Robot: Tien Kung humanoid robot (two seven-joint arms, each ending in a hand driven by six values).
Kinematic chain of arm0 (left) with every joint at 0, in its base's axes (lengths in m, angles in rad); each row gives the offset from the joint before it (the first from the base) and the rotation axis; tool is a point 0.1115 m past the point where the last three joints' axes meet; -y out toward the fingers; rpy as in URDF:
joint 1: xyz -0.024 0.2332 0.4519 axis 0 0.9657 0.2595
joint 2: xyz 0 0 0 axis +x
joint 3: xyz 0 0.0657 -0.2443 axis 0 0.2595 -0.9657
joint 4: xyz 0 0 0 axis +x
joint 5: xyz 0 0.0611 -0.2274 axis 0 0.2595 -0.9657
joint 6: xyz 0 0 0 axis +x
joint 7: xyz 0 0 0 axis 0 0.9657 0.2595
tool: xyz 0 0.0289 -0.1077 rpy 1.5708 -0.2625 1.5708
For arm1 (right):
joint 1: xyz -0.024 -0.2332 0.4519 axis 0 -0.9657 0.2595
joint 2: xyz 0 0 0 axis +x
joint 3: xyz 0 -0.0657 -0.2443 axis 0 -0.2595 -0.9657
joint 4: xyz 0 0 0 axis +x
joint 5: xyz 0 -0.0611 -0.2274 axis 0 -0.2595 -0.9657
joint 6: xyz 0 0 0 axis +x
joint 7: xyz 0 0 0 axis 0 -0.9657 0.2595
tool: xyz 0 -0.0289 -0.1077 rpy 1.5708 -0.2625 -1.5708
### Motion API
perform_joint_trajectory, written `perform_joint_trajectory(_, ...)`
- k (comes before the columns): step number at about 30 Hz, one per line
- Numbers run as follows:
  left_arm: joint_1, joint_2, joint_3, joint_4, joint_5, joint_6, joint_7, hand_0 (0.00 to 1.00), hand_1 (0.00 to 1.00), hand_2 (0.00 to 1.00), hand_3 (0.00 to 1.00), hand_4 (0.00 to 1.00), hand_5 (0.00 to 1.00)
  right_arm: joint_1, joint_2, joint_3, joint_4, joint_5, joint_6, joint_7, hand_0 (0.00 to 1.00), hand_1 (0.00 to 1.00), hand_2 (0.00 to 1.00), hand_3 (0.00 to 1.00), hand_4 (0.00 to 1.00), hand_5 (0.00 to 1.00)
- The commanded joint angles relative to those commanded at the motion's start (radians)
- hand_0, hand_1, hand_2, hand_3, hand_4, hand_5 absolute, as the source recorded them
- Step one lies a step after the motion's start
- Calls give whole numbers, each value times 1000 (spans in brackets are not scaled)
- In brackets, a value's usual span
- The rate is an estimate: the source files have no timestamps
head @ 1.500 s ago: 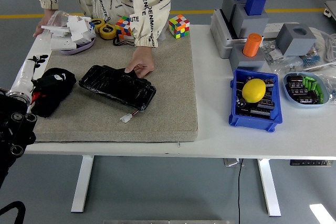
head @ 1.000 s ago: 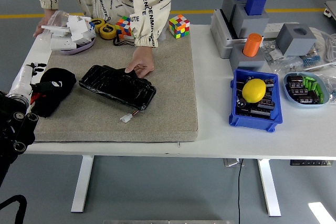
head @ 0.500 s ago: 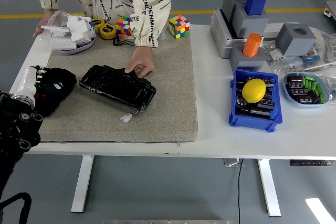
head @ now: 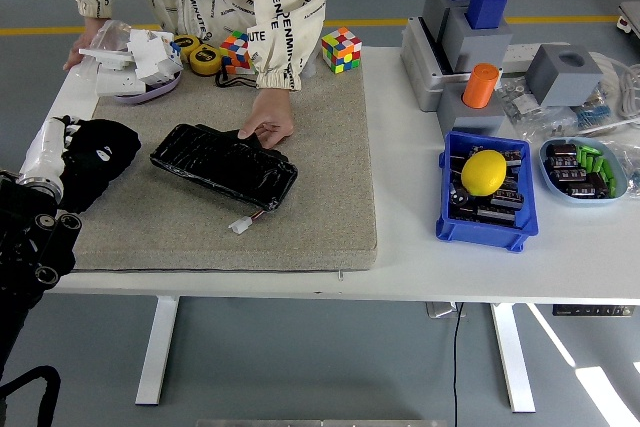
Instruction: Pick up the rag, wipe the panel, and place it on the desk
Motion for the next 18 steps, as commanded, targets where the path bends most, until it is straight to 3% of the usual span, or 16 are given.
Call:
perform_joint_trajectory(5,-4,7,9,-90,-17,14,-4,222,307,414,572,555,2,-1,-1,-2,0,1,-1,2,522,560,494,520,854,361)
perform_joint_trajectory(10,-10,7,100,-144,-63,15,-11,212,296,399,566,580,2,0,1,-11,0,5,0,1,521,560,494,520,852,359)
perform_joint_trajectory(14,-21,-4,166,-144,-77,15,-12,207,279,382,561,596,2,3,1,-19,0,11,0,1,523,558,494,521,851,358)
perform_joint_trajectory(18,-40,-19,192,-103,-68,13,-10,207,279,382,561,596,2,4,-2,-22,0,13,-1,1,523,558,494,521,851,358)
